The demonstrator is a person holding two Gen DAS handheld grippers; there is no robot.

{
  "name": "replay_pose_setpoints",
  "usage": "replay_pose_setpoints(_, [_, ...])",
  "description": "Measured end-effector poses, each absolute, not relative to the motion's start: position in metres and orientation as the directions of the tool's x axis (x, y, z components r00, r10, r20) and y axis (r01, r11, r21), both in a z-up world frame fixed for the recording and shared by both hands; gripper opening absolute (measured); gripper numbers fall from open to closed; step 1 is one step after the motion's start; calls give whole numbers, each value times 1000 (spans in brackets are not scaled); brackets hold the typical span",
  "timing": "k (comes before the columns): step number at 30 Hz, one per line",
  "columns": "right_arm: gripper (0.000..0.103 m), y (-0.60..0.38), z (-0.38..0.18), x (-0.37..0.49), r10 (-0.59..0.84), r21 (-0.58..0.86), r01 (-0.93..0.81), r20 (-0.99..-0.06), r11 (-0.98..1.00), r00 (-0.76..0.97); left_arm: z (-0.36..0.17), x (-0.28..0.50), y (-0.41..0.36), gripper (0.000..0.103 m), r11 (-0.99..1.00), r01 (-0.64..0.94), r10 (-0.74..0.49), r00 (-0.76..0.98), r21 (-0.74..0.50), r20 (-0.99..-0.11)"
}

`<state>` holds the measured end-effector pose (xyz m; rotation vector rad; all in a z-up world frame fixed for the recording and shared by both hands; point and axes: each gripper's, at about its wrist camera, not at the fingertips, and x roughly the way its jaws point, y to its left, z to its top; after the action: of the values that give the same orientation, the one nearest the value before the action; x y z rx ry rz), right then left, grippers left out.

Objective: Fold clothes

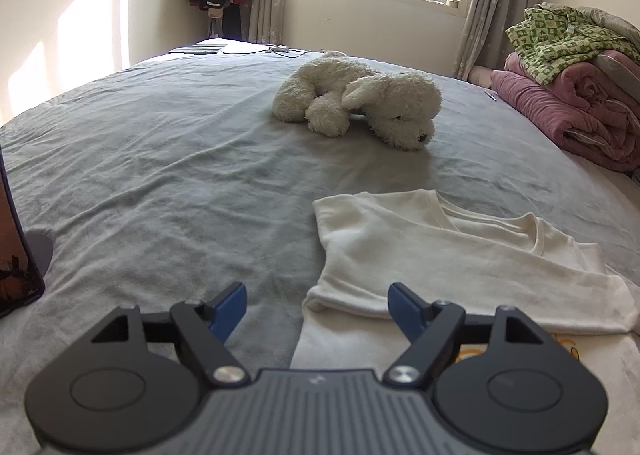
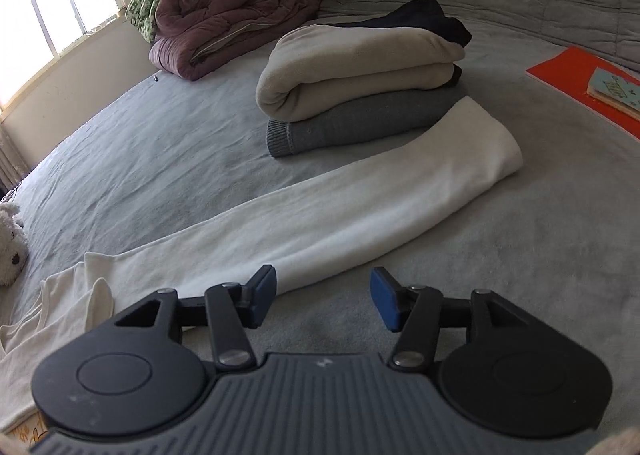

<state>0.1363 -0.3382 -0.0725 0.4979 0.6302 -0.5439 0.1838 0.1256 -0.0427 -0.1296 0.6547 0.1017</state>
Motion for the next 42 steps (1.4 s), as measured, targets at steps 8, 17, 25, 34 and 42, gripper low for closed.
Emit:
replay_pose_setpoints(8, [61, -368, -77, 134, -411, 242, 688, -651, 684, 638, -42, 184, 129, 86, 981, -153, 46, 783, -120, -620])
replay_pose_setpoints(17, [41, -386, -81, 138, -473, 263, 729, -615, 631, 631, -46, 188, 126, 87, 981, -147, 34, 774, -126, -632])
replay_pose_setpoints(25, [11, -384, -66, 135, -481, 290, 687, -536, 667, 694, -45, 189, 134, 87, 976, -163, 31, 768, -148, -639])
replay_pose_setpoints(34, [11, -337, -17, 134, -477, 253, 564, -330, 786, 814, -43, 193, 136, 87, 966, -193, 31, 744, -171, -667])
replay_pose_setpoints(42, [11, -269, 23, 150, -383, 127, 412, -203, 902, 901, -46, 198, 144, 87, 963, -211, 31, 703, -167, -710])
